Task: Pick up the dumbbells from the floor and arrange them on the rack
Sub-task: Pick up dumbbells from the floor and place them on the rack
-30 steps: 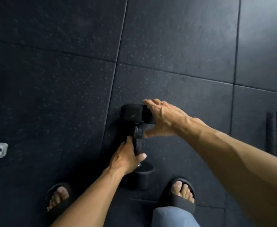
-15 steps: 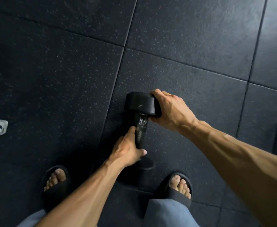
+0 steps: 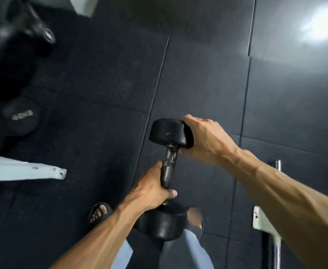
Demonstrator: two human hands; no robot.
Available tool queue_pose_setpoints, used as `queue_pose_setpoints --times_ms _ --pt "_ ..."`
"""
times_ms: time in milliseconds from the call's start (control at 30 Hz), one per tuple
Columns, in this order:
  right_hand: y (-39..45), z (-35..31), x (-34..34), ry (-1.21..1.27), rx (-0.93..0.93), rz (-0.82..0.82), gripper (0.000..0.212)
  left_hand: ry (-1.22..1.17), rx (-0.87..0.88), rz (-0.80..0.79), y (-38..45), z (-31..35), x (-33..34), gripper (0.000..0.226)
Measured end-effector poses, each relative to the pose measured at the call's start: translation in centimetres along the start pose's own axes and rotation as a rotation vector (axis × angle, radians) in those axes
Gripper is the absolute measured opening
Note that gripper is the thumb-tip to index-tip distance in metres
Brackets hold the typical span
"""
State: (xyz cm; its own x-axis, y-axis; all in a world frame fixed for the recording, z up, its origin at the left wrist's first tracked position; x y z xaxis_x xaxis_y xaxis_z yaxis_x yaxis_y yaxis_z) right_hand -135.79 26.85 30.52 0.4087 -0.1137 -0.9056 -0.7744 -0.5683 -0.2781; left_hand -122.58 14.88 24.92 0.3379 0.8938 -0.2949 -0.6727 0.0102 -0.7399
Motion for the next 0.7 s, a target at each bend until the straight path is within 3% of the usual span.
queue_pose_setpoints --times_ms 367,500,700 --pt "-1.3 -13.7 -32.5 -0.222 -0.262 0.095 0.05 -0.227 0.189 0.188 -19.3 20.2 -14.1 0.058" --pt "0.8 -19.2 -39.3 -0.3 -0.362 0.14 0.054 -0.273 0.237 0.322 -23.0 23.6 -19.6 0.062" --pt "6.3 -28.0 -44.4 -0.376 -0.478 0.143 0.054 -0.359 0.221 0.422 -25.0 24.2 -28.6 0.063"
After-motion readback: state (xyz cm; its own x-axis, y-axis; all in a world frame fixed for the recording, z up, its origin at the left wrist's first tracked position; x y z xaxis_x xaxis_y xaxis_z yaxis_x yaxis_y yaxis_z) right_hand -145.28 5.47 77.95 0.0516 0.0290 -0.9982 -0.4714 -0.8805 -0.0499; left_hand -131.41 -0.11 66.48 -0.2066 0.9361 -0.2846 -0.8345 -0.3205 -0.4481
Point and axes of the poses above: each hand's wrist, its own y-axis towards the middle knuckle, its own x-axis out of the palm, z = x × y, the point moved 5 cm from there along y, towards the middle knuckle, and after that the axes turned 7 degrees about -y, right-handed, at the moved point
